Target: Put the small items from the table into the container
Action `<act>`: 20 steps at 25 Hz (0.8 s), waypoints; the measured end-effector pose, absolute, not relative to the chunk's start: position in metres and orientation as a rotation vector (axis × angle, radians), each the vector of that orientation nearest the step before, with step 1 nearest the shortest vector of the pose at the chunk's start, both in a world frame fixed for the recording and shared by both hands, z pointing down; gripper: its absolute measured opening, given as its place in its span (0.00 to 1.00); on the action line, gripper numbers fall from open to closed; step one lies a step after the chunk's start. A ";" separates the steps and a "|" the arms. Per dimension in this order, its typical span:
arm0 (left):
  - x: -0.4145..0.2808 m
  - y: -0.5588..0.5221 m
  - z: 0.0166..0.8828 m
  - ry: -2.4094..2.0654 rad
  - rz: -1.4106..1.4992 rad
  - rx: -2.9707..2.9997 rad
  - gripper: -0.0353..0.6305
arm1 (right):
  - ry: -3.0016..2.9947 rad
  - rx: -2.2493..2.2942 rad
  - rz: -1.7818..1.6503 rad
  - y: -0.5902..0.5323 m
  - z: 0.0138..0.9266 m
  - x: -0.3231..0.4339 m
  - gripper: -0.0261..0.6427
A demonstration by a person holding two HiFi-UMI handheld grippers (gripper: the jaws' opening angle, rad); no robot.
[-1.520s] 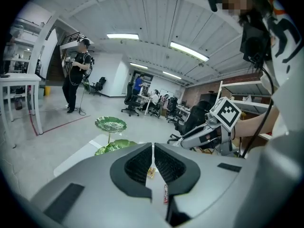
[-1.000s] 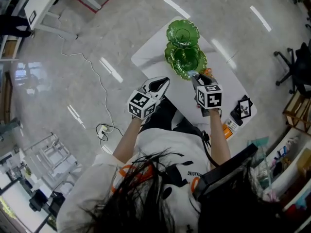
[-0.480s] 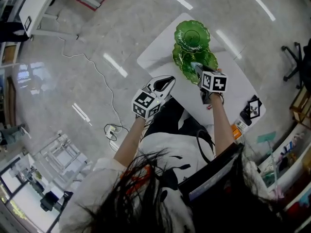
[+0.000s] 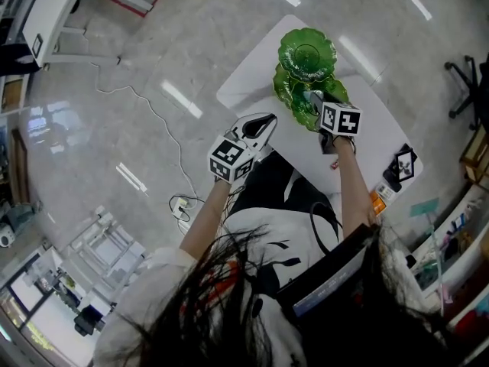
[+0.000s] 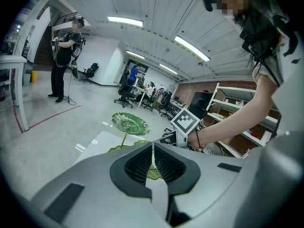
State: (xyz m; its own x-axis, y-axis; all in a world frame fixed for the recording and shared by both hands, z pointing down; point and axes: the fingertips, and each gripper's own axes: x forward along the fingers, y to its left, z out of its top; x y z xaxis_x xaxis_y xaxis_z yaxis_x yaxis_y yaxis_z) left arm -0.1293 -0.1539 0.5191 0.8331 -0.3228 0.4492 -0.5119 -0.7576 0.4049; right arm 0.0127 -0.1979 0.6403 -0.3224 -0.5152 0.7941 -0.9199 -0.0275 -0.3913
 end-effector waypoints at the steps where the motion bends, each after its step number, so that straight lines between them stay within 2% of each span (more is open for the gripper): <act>1: -0.129 -0.154 0.519 -0.608 0.483 2.488 0.07 | -1.836 1.494 1.289 -0.198 0.639 0.013 0.33; 20: -0.116 -0.153 0.504 -0.586 0.461 2.528 0.07 | -1.996 1.661 1.251 -0.174 0.554 0.018 0.35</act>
State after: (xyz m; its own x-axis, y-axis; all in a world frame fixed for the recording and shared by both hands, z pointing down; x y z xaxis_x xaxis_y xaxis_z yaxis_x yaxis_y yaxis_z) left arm -0.1165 -0.1535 0.5042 0.8499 -0.3148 0.4225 -0.4846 -0.7819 0.3923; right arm 0.0183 -0.1745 0.5535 -0.3134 -0.6738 0.6691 -0.8959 -0.0237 -0.4436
